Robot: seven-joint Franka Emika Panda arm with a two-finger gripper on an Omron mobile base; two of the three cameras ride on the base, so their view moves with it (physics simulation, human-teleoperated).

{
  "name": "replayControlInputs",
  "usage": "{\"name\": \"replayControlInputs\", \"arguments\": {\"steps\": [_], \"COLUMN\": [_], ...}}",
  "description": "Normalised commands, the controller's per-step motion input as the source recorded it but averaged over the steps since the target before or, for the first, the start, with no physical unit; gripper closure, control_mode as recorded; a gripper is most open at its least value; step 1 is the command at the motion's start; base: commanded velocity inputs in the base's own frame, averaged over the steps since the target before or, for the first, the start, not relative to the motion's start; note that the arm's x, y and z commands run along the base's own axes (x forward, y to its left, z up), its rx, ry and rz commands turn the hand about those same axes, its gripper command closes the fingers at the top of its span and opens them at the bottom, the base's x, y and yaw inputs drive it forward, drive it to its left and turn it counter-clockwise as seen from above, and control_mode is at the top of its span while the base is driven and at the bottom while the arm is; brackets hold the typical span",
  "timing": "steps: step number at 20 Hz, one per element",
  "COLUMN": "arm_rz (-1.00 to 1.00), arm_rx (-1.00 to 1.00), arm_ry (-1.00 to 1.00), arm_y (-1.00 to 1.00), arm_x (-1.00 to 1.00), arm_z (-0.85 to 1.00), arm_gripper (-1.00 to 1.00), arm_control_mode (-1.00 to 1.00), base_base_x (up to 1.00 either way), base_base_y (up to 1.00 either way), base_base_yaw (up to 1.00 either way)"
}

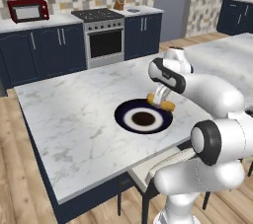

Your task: Move the hot dog bun to the plate on the dining table and place the condiment next to that plate. Then navigate to the fridge and take the sausage and place it on the plate as well.

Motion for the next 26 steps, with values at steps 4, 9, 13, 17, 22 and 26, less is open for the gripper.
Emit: {"name": "replayControlInputs", "arguments": {"steps": [4,9,13,17,22,26], "arm_rz": [0.0,0.0,0.0,0.0,0.0,0.0], "arm_rx": [-0.05,-0.07,-0.1,-0.04,-0.03,-0.01], "arm_ry": [0.15,0.03,-0.01,0.0,0.0,0.0], "arm_y": [0.24,0.16,0.01,0.0,0.0,0.0], "arm_x": [0.34,0.18,0.31,0.37,0.31,0.33], "arm_z": [-0.38,-0.42,-0.36,-0.34,-0.34,-0.33], "arm_gripper": [1.0,1.0,1.0,1.0,1.0,1.0], "arm_control_mode": [-1.0,-1.0,-1.0,-1.0,-1.0,-1.0], "base_base_x": [0.0,0.0,0.0,0.0,0.0,0.0], "base_base_y": [0.0,0.0,0.0,0.0,0.0,0.0], "base_base_yaw": [0.0,0.0,0.0,0.0,0.0,0.0]}}
